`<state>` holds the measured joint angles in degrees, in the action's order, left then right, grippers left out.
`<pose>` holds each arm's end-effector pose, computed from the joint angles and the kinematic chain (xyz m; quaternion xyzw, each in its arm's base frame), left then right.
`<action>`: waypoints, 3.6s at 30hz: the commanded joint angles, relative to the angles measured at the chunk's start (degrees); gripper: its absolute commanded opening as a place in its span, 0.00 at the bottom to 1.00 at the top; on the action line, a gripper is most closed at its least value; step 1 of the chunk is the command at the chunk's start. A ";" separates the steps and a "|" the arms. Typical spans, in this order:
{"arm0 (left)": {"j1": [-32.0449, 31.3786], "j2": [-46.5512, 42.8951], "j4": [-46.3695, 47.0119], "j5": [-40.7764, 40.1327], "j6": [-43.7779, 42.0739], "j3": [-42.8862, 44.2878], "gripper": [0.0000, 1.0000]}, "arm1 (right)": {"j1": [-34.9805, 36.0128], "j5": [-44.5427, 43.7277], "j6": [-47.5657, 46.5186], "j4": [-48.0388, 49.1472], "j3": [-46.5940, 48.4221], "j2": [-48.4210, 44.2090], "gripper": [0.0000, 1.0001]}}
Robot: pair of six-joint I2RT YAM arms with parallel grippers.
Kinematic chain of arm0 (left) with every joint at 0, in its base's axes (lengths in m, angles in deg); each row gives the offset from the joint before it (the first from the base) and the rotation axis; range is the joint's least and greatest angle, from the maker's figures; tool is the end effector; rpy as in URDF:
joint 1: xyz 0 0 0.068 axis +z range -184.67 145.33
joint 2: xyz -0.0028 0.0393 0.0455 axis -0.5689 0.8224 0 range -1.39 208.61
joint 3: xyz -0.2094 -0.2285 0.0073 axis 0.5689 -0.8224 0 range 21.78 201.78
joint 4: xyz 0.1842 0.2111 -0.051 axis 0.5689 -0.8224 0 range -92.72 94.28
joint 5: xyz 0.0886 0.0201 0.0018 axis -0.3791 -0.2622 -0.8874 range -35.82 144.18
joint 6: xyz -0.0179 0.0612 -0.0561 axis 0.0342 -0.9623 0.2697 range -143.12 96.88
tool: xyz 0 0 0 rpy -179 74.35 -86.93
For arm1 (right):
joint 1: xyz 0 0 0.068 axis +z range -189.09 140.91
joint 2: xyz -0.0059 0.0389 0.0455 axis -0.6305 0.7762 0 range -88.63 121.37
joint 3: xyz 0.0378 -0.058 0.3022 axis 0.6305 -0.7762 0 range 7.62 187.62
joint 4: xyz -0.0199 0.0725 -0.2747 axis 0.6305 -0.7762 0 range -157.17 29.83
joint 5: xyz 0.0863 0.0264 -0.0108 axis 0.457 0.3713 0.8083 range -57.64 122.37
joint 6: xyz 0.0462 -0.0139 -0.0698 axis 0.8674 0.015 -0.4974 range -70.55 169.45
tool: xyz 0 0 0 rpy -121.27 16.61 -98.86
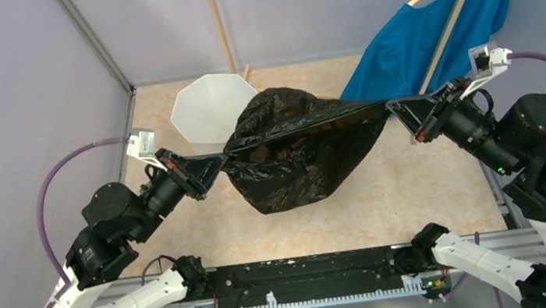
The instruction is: Put the trash bags into the trash bin
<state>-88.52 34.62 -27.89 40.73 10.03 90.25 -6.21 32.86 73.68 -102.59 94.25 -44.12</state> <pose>0.0834 -0.0846 0.4873 0.0442 0.7040 -0.4247 0.5676 0.0944 0.0617 0.5501 -0.0566 0.7067 0.3398 0.6180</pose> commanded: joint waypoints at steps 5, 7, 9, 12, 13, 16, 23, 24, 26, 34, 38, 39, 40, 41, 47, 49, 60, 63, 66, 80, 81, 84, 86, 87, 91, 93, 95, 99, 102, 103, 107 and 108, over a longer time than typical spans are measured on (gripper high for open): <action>-0.03 2.10 5.39 4.66 1.93 -1.09 0.00 | 0.05 4.95 0.41 1.35 -1.55 0.68 0.00; -0.03 3.76 5.76 4.85 0.67 0.88 0.00 | 0.02 5.13 -0.59 0.93 -1.00 1.17 0.00; -0.03 5.31 5.86 4.21 -0.81 2.59 0.00 | 0.07 5.69 -2.10 0.30 0.11 2.03 0.00; -0.03 8.08 6.21 3.60 -2.93 4.53 0.00 | 0.07 7.61 -4.56 0.34 1.16 3.19 0.00; -0.03 9.17 6.39 4.03 -3.52 5.08 0.00 | 0.01 8.15 -5.08 0.58 1.19 3.50 0.00; -0.03 14.11 6.73 7.06 -5.44 7.34 0.00 | 0.07 13.07 -6.24 1.73 -0.08 4.38 0.00; -0.03 22.73 7.60 13.10 -10.27 11.31 0.00 | 0.03 15.80 -9.65 -5.78 12.90 5.79 0.00; -0.03 22.79 8.01 13.16 -10.82 10.74 0.00 | 0.07 14.12 -10.42 -7.43 15.27 5.84 0.00; -0.03 22.80 7.71 10.69 -11.34 8.97 0.00 | 0.05 7.94 -11.88 -9.60 17.57 5.80 0.00; -0.01 17.79 4.46 0.24 -4.20 -1.12 0.00 | 0.02 -13.59 -10.55 -9.91 8.55 8.16 0.00; -0.02 13.61 5.01 0.62 0.12 -7.03 0.00 | 0.03 -8.51 -9.69 -5.25 2.54 9.60 0.00; -0.02 12.70 5.19 0.76 1.44 -8.99 0.00 | 0.03 -7.44 -9.37 -3.66 0.77 10.08 0.00; 0.02 11.88 5.14 0.87 2.64 -10.24 0.00 | 0.06 -6.25 -8.99 -2.07 -0.92 10.72 0.00; 0.02 11.13 4.74 0.84 3.69 -11.27 0.00 | 0.07 -5.07 -8.45 -0.18 -2.33 11.62 0.00; -0.03 5.99 3.56 -1.85 9.68 -18.97 0.00 | 0.01 -1.41 -7.29 3.92 -4.58 21.74 0.02; -0.01 4.94 4.27 -1.25 9.69 -21.27 0.00 | 0.05 -2.29 -8.31 0.54 -1.83 26.05 0.07; 0.03 0.99 1.22 -5.98 8.39 -27.01 0.00 | 9.41 -10.73 -6.83 -17.58 7.37 25.47 0.73; 0.04 0.78 2.30 -5.87 8.24 -28.14 0.00 | 14.49 -9.32 -3.84 -19.63 7.34 24.60 0.79; -0.02 1.07 2.12 -6.22 7.69 -27.96 0.00 | 19.84 -2.90 -1.30 -13.73 1.13 23.79 0.81; -0.02 2.23 2.34 -5.76 7.30 -27.06 0.00 | 21.78 -5.09 10.03 9.10 -21.56 27.33 0.59; -0.02 2.52 2.44 -5.58 7.35 -26.96 0.00 | 21.78 -8.11 10.09 7.82 -21.95 27.52 0.55; -0.03 2.75 2.54 -5.23 7.68 -27.05 0.00 | 21.71 -16.82 10.55 5.92 -24.80 27.65 0.53; -0.01 2.73 2.65 -5.27 7.84 -27.04 0.00 | 21.72 -22.23 12.07 6.93 -26.86 27.67 0.55; 0.00 2.71 2.77 -5.34 7.85 -27.13 0.00 | 21.70 -23.73 13.03 8.18 -27.74 27.68 0.56; -0.01 2.91 2.45 -5.45 7.51 -26.75 0.00 | 21.75 -22.95 14.01 17.67 -31.99 27.45 0.59; -0.02 3.14 2.07 -5.36 7.42 -26.21 0.00 | 21.76 -22.21 14.09 21.30 -33.70 27.32 0.60; 0.04 2.90 1.62 -5.29 7.77 -26.13 0.00 | 21.78 -22.89 14.16 23.88 -35.52 27.13 0.62; 0.02 1.86 2.08 -4.94 8.49 -26.91 0.00 | 21.79 -23.10 12.97 28.10 -37.46 27.59 0.60; -0.02 1.53 2.39 -4.68 8.76 -27.19 0.00 | 21.78 -23.93 12.62 30.48 -37.96 27.89 0.48; 0.04 1.59 2.47 -4.61 8.78 -27.18 0.00 | 21.78 -24.08 12.30 31.07 -38.02 27.86 0.40; -0.03 1.87 2.22 -4.26 8.75 -27.14 0.00 | 21.80 -23.83 11.68 32.76 -38.25 27.84 0.42; -0.01 1.87 2.22 -4.22 8.78 -27.23 0.00 | 21.79 -24.43 12.20 32.75 -38.39 28.04 0.44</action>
<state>-88.49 36.87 -27.23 36.14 18.42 62.40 15.28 10.52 86.16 -74.70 56.00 -16.49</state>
